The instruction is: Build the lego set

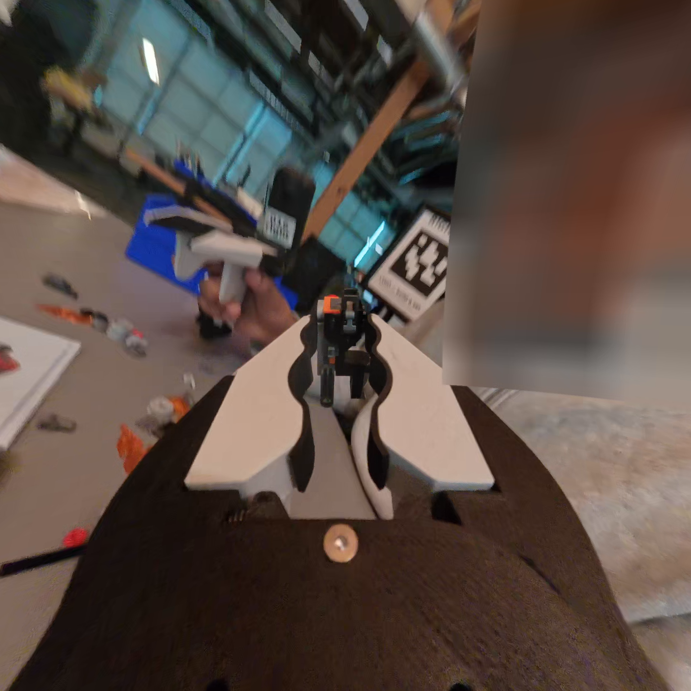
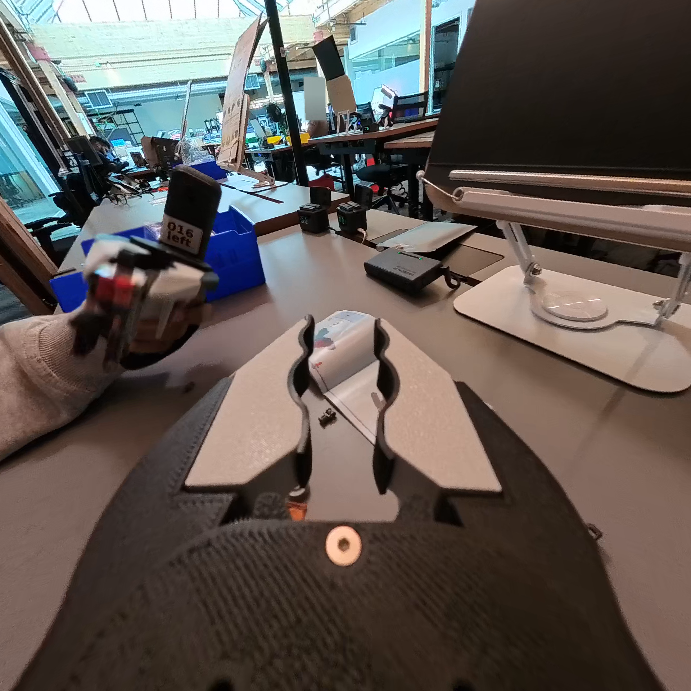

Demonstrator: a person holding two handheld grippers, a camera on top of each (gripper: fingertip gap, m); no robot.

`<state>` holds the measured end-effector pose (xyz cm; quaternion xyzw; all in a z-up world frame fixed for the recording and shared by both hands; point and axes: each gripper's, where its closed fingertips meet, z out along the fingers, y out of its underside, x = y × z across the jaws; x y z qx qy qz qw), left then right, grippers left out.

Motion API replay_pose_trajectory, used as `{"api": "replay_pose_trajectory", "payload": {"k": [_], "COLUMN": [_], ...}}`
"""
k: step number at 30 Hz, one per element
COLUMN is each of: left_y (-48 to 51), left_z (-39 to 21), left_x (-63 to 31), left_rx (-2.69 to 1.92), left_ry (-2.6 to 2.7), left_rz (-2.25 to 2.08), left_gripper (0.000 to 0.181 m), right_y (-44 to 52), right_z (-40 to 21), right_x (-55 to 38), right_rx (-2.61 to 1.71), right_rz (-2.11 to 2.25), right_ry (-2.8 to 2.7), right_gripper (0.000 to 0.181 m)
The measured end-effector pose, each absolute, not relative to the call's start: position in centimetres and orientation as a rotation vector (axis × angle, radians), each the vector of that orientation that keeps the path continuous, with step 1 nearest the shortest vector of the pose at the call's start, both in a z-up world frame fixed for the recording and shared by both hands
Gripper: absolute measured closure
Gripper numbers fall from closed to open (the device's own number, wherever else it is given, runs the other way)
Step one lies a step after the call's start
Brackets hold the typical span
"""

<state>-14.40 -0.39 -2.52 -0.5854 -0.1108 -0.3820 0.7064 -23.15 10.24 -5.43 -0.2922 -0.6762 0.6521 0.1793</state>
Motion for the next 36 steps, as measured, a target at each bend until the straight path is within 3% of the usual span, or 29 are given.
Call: {"api": "replay_pose_trajectory", "payload": {"k": [5, 21, 36], "left_y": [3.4, 9.4, 10.6], "left_z": [-8.4, -16.8, -17.2], "left_x": [-9.0, -0.6, -1.7], "left_rx": [-1.712, -2.226, -2.222], "left_ry": [-0.156, -0.046, -0.054], "left_rz": [-0.972, -1.106, -0.996], "left_gripper": [0.158, 0.158, 0.152], "right_y": [10.7, 10.8, 10.9], "right_z": [-5.7, -4.8, -4.9], "right_x": [-23.6, -23.2, -23.3], "right_rx": [-0.85, -0.773, -0.787], "right_rz": [1.842, 1.785, 1.809], "right_ry": [-1.903, -1.886, -1.889], "right_gripper": [0.151, 0.153, 0.153]}}
